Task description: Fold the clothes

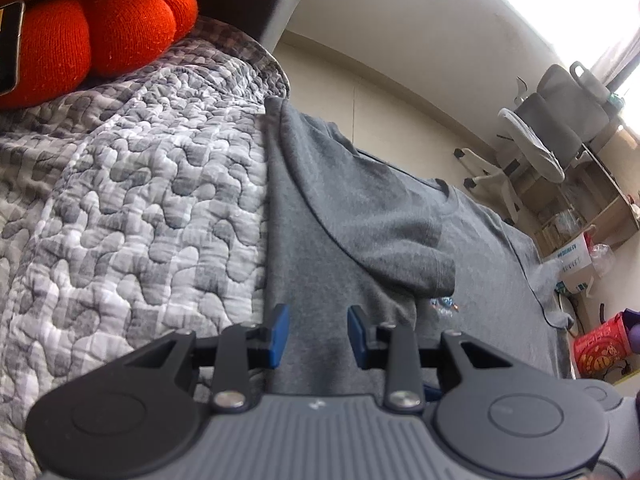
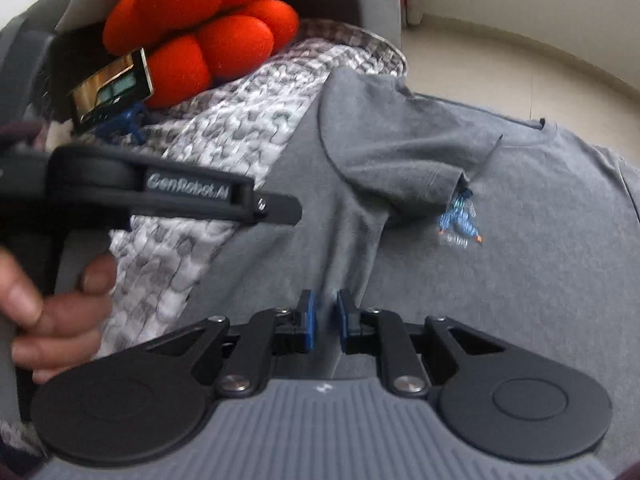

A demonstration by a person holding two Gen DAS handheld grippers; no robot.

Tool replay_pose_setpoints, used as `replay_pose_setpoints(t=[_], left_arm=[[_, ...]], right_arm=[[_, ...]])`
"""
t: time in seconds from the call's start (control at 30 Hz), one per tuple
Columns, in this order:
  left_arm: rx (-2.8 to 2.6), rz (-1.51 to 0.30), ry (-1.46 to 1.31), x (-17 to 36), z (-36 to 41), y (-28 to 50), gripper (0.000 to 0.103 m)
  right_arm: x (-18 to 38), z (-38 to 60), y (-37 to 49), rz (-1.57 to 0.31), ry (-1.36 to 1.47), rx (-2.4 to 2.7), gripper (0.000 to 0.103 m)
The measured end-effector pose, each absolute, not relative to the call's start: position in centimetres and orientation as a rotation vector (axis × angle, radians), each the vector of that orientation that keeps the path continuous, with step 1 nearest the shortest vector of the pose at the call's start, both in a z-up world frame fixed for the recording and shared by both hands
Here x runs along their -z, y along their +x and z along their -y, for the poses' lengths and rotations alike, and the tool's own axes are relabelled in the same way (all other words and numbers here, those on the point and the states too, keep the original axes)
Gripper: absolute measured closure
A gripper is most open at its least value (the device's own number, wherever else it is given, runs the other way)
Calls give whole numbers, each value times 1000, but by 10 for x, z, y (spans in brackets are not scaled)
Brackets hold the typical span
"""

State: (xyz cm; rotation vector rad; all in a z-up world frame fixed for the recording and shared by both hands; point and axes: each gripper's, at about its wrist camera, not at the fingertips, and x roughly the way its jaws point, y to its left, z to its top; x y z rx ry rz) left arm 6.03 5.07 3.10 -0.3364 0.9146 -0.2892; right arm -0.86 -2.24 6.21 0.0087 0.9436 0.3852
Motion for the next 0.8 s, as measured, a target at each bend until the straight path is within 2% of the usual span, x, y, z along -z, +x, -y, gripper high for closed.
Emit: replay_pose_setpoints(t=[0.8], left_arm=[[309,-918,-195,-37,-41,45,70]], right_arm=[[-57,-11,-166,-928,-76,-437,84]])
